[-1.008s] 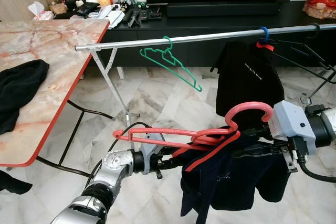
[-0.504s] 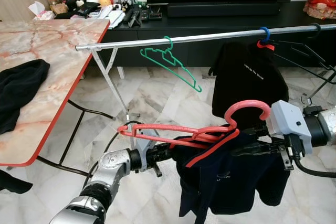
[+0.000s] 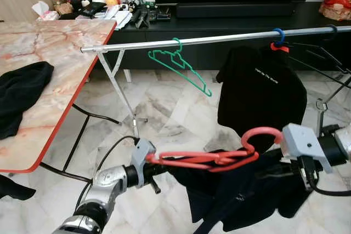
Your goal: Hang hanger
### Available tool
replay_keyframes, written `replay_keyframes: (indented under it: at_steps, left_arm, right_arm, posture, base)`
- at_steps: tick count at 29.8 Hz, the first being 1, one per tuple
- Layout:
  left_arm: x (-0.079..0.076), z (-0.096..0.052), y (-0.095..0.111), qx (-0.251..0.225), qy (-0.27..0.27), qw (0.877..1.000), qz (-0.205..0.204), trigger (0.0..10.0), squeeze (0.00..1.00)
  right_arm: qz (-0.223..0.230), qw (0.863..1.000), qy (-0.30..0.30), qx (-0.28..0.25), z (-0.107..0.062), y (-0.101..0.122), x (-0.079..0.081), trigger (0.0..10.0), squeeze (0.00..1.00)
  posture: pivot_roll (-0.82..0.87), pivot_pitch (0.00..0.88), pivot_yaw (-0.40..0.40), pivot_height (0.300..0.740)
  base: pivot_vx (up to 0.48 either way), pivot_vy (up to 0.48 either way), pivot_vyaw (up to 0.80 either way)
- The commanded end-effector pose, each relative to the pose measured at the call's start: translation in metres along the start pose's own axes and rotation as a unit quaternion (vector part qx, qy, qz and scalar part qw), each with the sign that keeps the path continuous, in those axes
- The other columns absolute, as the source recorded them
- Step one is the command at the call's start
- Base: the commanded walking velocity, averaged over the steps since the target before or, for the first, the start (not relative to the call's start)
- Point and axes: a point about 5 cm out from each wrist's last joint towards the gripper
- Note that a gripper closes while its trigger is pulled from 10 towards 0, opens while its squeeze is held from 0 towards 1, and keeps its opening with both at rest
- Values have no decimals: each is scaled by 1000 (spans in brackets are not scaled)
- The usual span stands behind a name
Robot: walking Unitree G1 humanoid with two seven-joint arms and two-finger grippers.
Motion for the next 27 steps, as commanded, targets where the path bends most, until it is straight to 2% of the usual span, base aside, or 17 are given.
replay_keyframes:
  at_steps: [1,7,11,15,20,23,27]
  left_arm:
    - [4,-12,-9,22,17,1000,-9,0,0]
    - [3,-15,-12,27,22,999,-16,0,0]
    - [2,-15,-14,31,17,999,-16,0,0]
    - [1,-16,-15,35,14,999,-15,0,0]
    - [0,-16,-16,39,8,999,-14,0,0]
    - [-1,-16,-16,42,7,999,-11,0,0]
    - [-2,-15,-16,49,-2,999,-9,0,0]
  right_arm:
    - [-5,1000,-6,5,-9,2,-1,0,0]
    - [7,1000,0,26,-9,-9,-2,0,0]
    - [8,995,3,104,-10,-30,-1,0,0]
    - [15,993,-3,118,-10,-36,-3,0,0]
    - [6,979,-22,205,-13,-55,-5,0,0]
    - [-1,974,-31,223,-13,-59,-7,0,0]
    - [-18,966,-81,246,-13,-63,-17,0,0]
  posture:
    - [-152,131,62,740]
    - [-150,130,63,740]
    - [-149,132,64,740]
    - [-146,133,67,740]
    - [-147,131,69,740]
    - [-145,131,70,740]
    - [-145,131,70,740]
  base:
    - [0,0,0]
    - [0,0,0]
    - [0,0,0]
    - [0,0,0]
    - [0,0,0]
    - [0,0,0]
    - [0,0,0]
Point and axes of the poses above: a point about 5 cm out from each wrist's last joint towards the gripper, its own z axis pointing out of the wrist towards the gripper, its own y axis along the axis of the wrist's last joint, x = y × z, and after that the axes turned 9 degrees about z, right-handed
